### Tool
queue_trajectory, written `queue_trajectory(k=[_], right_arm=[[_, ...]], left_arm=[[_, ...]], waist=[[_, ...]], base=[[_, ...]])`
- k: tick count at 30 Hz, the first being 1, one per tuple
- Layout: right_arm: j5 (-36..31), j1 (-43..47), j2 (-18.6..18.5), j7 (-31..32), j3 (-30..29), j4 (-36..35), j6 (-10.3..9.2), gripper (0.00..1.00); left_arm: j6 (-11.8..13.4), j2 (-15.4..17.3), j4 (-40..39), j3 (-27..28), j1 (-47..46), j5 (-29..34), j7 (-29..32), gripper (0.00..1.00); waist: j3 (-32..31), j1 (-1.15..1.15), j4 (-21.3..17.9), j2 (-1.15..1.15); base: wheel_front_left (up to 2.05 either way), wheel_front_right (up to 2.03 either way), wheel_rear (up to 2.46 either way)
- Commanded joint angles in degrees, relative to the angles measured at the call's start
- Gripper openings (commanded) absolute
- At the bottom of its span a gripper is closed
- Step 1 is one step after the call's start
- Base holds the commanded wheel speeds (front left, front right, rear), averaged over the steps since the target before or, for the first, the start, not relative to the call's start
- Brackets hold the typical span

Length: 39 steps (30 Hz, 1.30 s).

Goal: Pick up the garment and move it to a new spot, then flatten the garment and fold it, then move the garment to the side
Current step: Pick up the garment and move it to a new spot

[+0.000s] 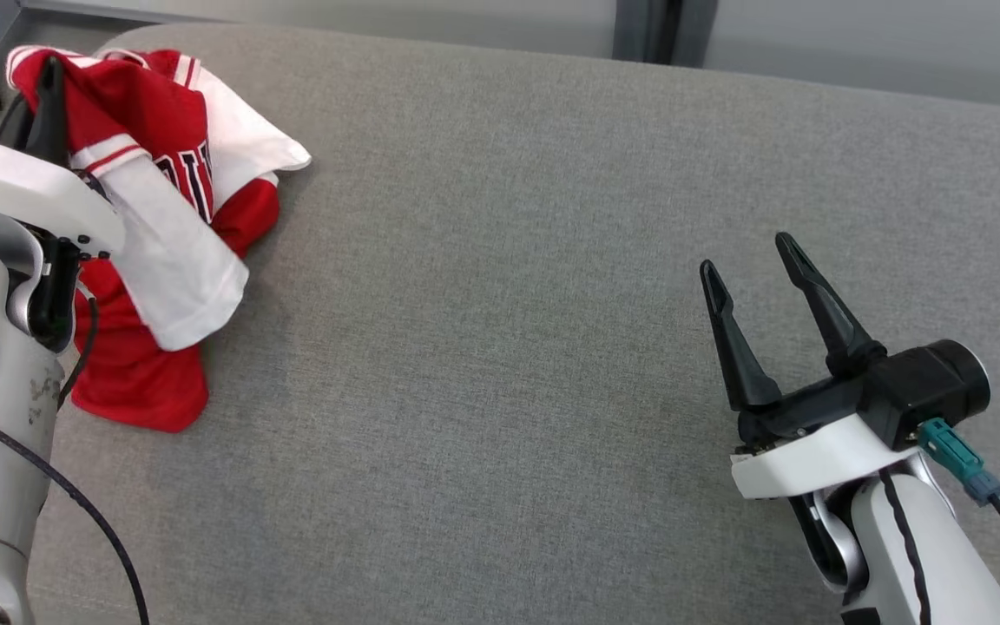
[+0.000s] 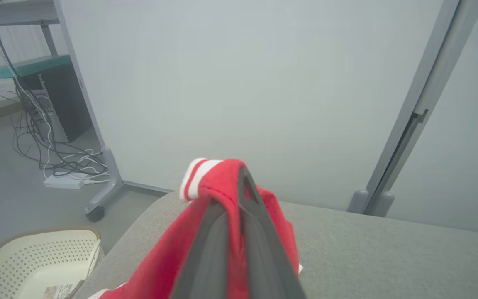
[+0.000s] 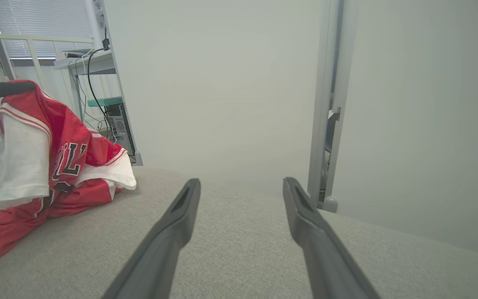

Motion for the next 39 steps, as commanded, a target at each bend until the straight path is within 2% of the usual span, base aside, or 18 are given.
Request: queue_trajectory(k=[1, 6, 11, 16, 22, 25, 30, 39], right_arm=[[0.1, 1.0, 0.1, -0.2, -0.3, 0.4, 0.03, 1.0], [0.9, 2.4, 0.2, -0.2, -1.6, 0.8, 0.03, 1.0], [1.0, 3.8, 0.2, -0.2, -2.9, 0.6, 0.02, 1.0], [1.3, 5.3, 0.2, -0.2, -3.8, 0.2, 0.03, 1.0], [-0.2, 6.4, 0.3, -0.2, -6.0, -1.1, 0.03, 1.0], [-1.0, 6.5, 0.2, -0.2, -8.6, -1.8, 0.02, 1.0], [-1.0, 5.7, 0.3, -0.2, -11.1, -2.4, 0.03, 1.0], [0.0, 3.5, 0.3, -0.2, -11.1, -2.0, 0.03, 1.0]], left_arm=[[0.4, -0.1, -0.4, 0.3, -1.2, -0.2, -0.7, 0.0], [2.7, -0.6, -4.8, 1.6, -1.2, 1.6, -3.2, 0.0], [4.2, -2.3, -15.8, 4.9, 2.7, 4.4, -3.2, 0.0], [3.1, -4.5, -25.0, 6.8, 6.4, 7.3, -3.2, 0.0], [1.4, -8.3, -31.3, 4.1, 10.7, 9.4, -3.2, 0.0], [0.7, -11.1, -33.2, 0.9, 12.0, 8.9, -3.1, 0.0], [0.1, -13.9, -34.5, -4.0, 12.6, 8.0, -2.2, 0.0], [2.5, -15.5, -31.1, -11.0, 12.3, 6.9, -2.9, 0.0]], waist=[[-2.0, 0.0, -0.5, 0.0], [-6.0, 0.0, -1.0, 0.0], [-9.4, 0.0, -1.8, 0.0], [-12.4, 0.0, -3.5, 0.0], [-14.3, 0.0, -7.2, 0.0], [-14.2, 0.0, -10.8, 0.0], [-12.5, 0.0, -16.4, 0.0], [-7.8, 0.0, -29.9, 0.0]], base=[[0.0, 0.0, 0.0], [0.0, 0.0, 0.0], [0.0, 0.0, 0.0], [0.0, 0.0, 0.0], [0.0, 0.0, 0.0], [0.0, 0.0, 0.0], [0.0, 0.0, 0.0], [0.0, 0.0, 0.0]])
